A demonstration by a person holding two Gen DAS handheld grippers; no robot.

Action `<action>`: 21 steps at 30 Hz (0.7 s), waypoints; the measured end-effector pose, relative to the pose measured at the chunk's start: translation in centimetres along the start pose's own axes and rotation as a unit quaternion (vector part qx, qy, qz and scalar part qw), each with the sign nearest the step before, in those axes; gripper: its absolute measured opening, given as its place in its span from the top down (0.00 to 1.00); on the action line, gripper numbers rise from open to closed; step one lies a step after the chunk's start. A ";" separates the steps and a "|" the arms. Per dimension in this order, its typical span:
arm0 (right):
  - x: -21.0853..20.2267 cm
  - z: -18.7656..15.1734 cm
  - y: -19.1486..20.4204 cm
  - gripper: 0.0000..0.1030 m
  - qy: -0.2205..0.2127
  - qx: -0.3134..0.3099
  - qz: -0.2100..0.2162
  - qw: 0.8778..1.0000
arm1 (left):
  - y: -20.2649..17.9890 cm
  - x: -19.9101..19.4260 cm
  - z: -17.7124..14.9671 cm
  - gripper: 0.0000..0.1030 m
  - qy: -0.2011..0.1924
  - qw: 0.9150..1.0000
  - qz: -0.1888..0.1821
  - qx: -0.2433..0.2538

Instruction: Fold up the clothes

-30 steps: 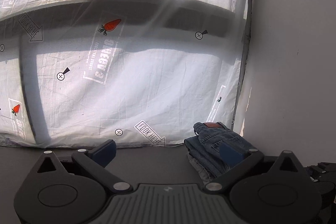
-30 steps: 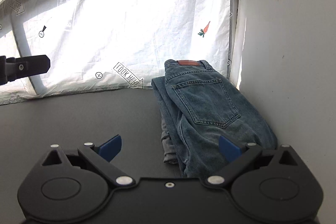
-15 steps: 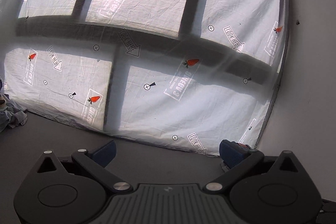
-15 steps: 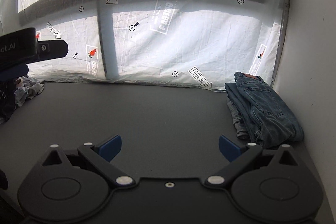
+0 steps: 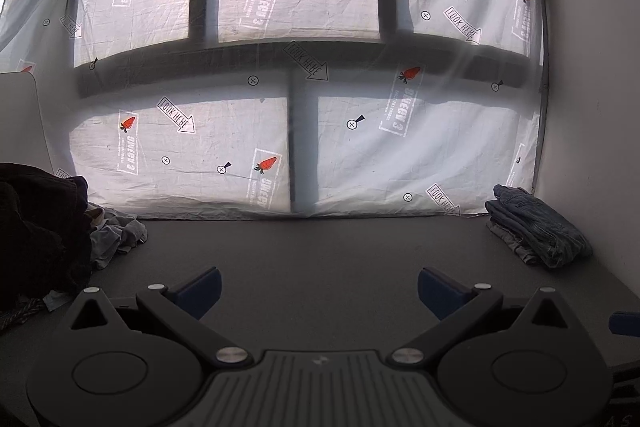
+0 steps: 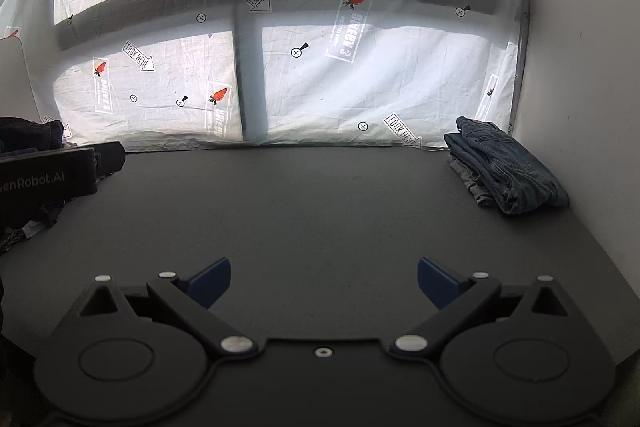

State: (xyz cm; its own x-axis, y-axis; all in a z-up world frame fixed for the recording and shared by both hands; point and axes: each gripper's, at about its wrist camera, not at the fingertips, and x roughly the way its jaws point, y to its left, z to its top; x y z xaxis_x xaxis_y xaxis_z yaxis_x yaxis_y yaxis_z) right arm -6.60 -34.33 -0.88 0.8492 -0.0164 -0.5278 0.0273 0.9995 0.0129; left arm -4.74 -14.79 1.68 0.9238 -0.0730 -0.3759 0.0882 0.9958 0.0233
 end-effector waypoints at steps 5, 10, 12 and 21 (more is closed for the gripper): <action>-1.9 -2.2 2.8 0.02 0.014 -0.008 0.005 1.000 | 2.2 -2.2 -2.3 0.00 0.021 1.000 0.011 0.015; -2.8 -3.0 4.2 0.02 0.012 -0.017 0.001 1.000 | 3.8 -3.2 -3.3 0.00 0.036 0.999 0.015 0.008; -3.0 -3.2 4.5 0.02 0.008 -0.016 -0.004 1.000 | 4.3 -3.2 -3.5 0.00 0.045 0.999 0.018 0.004; -3.3 -2.9 5.6 0.02 0.000 -0.017 0.002 1.000 | 5.8 -3.6 -3.1 0.00 0.036 0.999 0.028 0.003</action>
State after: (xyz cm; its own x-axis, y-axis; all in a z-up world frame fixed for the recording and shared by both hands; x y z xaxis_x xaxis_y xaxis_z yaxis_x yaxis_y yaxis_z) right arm -10.79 -28.57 -1.51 0.8495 -0.0127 -0.5274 0.0062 0.9999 -0.0141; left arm -8.72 -8.60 0.26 0.8984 -0.0137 -0.4390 0.0406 0.9978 0.0520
